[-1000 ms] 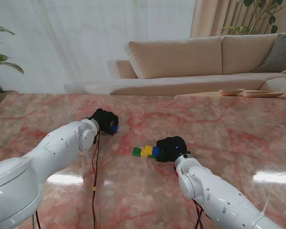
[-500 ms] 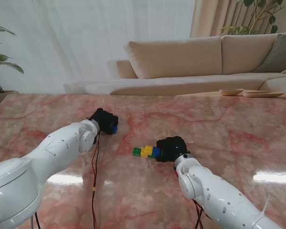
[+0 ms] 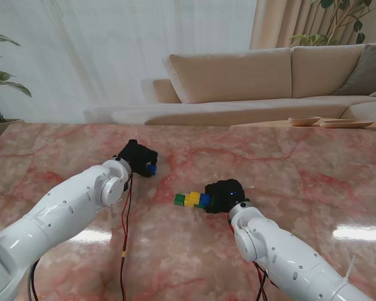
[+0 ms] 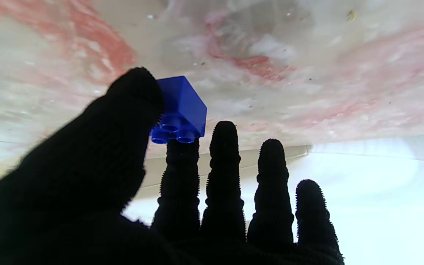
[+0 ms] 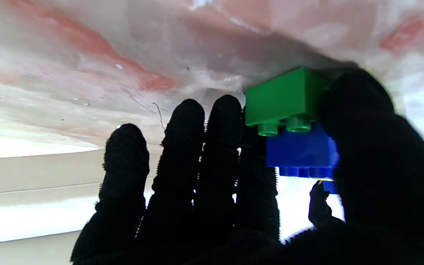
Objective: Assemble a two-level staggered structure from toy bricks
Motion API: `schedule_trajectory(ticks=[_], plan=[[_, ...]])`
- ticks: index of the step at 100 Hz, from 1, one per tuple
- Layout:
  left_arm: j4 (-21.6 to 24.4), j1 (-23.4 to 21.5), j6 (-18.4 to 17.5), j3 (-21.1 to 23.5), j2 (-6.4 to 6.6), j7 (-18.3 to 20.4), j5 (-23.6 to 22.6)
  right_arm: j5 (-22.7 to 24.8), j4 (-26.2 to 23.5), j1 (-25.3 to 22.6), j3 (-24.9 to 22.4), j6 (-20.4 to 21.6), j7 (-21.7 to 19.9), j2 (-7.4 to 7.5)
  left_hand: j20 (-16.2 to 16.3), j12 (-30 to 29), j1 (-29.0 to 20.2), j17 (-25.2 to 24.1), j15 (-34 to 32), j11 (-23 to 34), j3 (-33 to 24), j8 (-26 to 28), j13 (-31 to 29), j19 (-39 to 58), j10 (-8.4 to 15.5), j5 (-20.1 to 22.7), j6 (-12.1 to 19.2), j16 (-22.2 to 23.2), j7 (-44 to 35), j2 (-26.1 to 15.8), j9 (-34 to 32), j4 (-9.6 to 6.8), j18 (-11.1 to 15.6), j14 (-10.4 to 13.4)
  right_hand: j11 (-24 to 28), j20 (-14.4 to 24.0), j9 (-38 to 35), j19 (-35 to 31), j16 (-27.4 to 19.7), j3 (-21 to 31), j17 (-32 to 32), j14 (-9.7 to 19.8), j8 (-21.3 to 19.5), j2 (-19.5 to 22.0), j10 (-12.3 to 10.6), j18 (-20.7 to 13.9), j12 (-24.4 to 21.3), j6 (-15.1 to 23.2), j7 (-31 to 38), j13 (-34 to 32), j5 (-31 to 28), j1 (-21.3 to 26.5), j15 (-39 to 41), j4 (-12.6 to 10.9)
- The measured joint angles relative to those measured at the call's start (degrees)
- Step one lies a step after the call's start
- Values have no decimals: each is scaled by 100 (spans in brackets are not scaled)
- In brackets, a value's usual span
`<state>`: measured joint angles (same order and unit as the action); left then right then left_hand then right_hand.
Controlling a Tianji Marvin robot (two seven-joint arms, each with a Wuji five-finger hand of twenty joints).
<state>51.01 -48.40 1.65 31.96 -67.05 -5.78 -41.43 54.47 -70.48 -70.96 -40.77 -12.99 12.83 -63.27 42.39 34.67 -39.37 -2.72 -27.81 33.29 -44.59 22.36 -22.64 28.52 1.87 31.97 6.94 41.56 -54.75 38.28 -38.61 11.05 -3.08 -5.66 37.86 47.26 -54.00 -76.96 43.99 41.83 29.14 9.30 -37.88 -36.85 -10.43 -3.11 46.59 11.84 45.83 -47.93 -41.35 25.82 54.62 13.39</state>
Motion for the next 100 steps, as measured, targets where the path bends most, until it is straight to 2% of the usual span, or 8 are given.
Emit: schedule_trajectory(ticks=[18, 40, 61, 100], plan=[[1001, -506, 194, 502, 243, 285, -424, 61, 1, 10, 30, 17, 18, 11, -99, 0, 108, 2, -2, -85, 5, 1, -119, 104, -7, 153, -24, 0, 13, 58, -182, 126, -20, -4, 0, 0, -1, 0, 0, 0, 0, 0, 4, -2, 0, 0, 4, 0, 1, 0, 0, 0, 0, 0], [1817, -943, 221, 817, 371, 609, -597, 80, 20, 34, 75, 17, 51, 11, -178, 0, 111, 3, 9, -192, 62, 1, -263, 186, -10, 222, -28, 1, 79, 62, -267, 149, -25, -5, -1, 0, -1, 0, 0, 0, 0, 0, 9, -2, 0, 0, 6, 0, 1, 0, 0, 0, 0, 1], [2129, -1039, 117, 755, 424, 882, -666, 80, 24, 44, 92, 14, 56, 10, -241, 0, 111, 3, 19, -206, 62, 3, -265, 199, -12, 236, -31, 1, 136, 62, -321, 149, -25, -6, -58, 0, -1, 0, 0, 0, -1, 0, 9, -2, 0, 0, 7, 0, 2, 0, 0, 0, 0, 1], [2322, -1085, 108, 427, 393, 772, -576, 79, 50, 57, 117, 11, 100, 7, -313, 0, 178, 3, 83, -324, 194, 12, -381, 276, -22, 379, -52, 4, 214, 61, -394, 150, -38, -15, -61, 0, -1, 0, 0, 0, -1, 0, 9, -3, 0, 0, 7, 0, 2, 0, 0, 0, 0, 2]])
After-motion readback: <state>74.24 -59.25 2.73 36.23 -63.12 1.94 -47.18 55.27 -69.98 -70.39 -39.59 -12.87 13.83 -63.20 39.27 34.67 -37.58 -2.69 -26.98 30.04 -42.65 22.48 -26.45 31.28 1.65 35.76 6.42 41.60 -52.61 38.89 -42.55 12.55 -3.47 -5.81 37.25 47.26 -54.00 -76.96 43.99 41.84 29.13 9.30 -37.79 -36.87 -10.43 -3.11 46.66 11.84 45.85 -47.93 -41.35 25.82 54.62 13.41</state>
